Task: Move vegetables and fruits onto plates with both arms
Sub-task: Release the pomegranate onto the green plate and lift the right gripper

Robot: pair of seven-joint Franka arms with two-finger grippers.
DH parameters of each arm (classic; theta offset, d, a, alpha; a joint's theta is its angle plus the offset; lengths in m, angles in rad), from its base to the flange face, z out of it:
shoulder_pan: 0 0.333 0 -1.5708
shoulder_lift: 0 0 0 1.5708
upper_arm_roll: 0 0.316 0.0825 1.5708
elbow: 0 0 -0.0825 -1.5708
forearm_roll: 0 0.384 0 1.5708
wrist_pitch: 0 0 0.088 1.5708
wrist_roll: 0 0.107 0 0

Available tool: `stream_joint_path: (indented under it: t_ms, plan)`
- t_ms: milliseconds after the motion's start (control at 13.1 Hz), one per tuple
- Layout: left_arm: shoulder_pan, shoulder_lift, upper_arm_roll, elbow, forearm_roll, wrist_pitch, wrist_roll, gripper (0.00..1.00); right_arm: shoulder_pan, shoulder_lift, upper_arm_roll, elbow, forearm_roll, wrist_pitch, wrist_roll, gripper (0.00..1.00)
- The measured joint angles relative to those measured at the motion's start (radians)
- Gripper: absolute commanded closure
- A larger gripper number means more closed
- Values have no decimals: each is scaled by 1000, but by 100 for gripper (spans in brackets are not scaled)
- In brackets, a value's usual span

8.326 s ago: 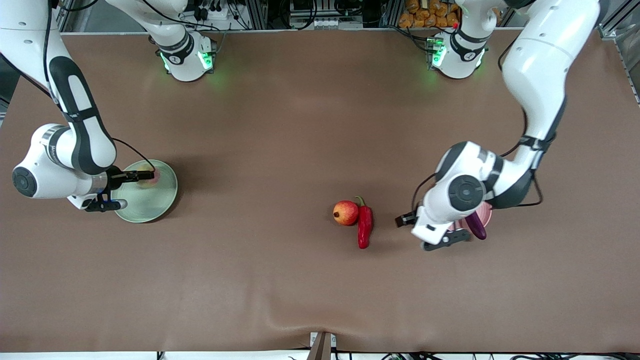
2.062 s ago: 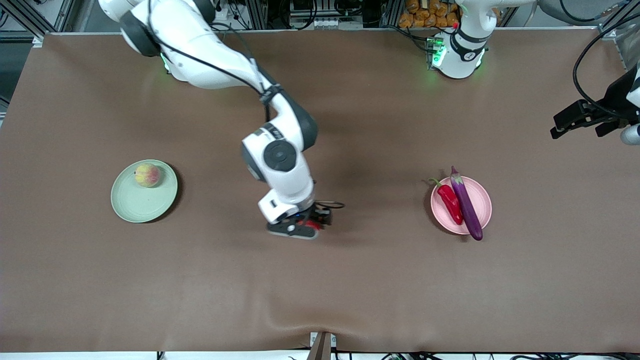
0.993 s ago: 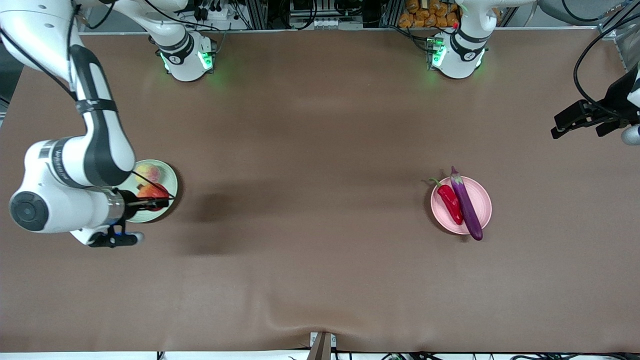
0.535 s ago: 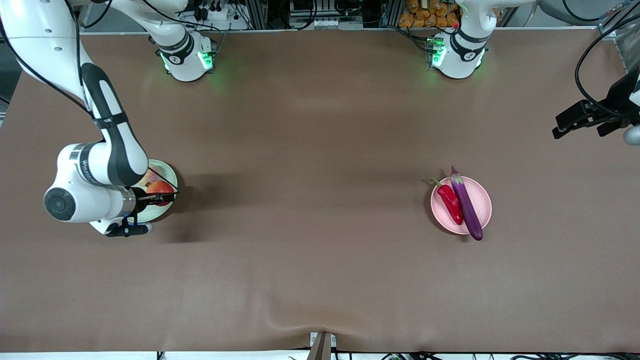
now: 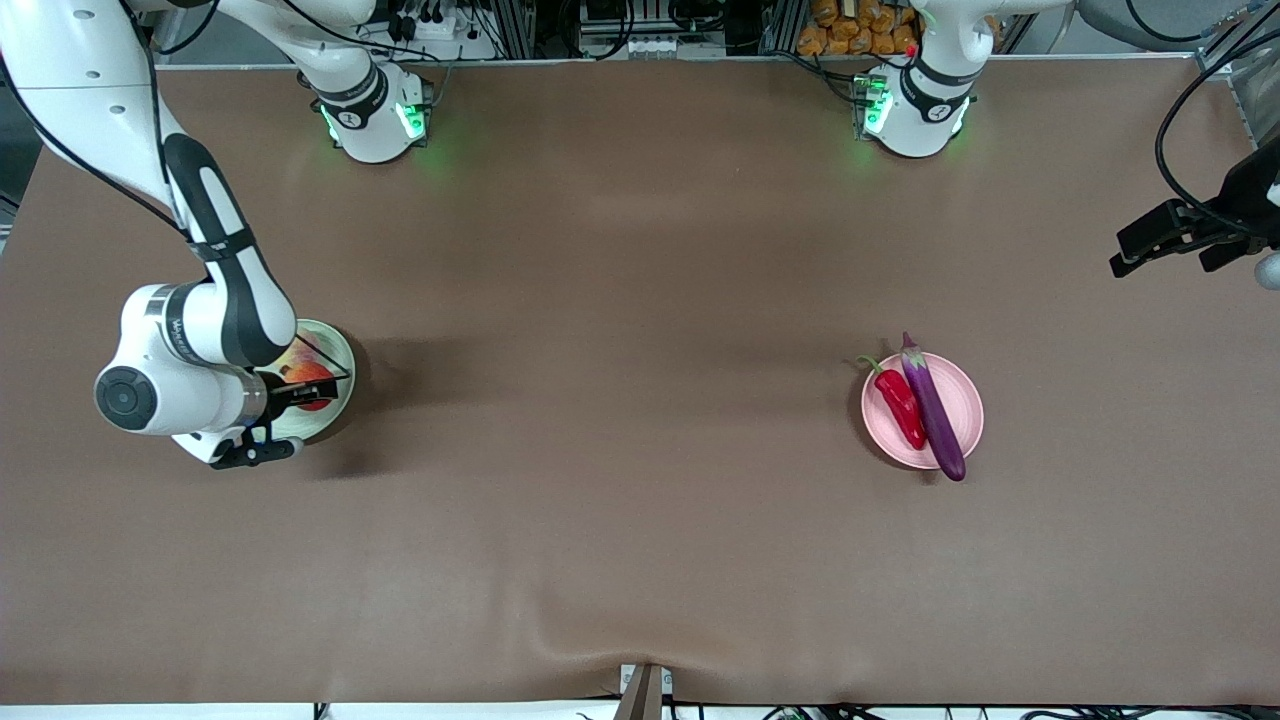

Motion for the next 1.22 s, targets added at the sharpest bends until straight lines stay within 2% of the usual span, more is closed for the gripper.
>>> stream_joint_path:
  t_ms: [76, 458, 611, 764, 993, 1222]
  plan:
    - [0, 0, 0, 0, 0, 0, 0, 0, -8, 4, 0, -3, 0, 3, -6, 0]
    - [6, 0, 1, 0, 0, 0, 0, 0, -26, 20, 6, 1, 1, 7, -10, 0]
    - [15, 0, 1, 0, 0, 0, 0, 0, -26, 18, 12, 51, 5, -51, -10, 0]
    - [18, 0, 1, 0, 0, 0, 0, 0, -25, 12, 17, 192, 45, -218, -10, 0]
    - [18, 0, 1, 0, 0, 0, 0, 0, -17, -15, 22, 472, 121, -499, -10, 0]
    - [19, 0, 1, 0, 0, -1, -2, 0, -5, -30, 14, 596, 124, -586, -10, 0]
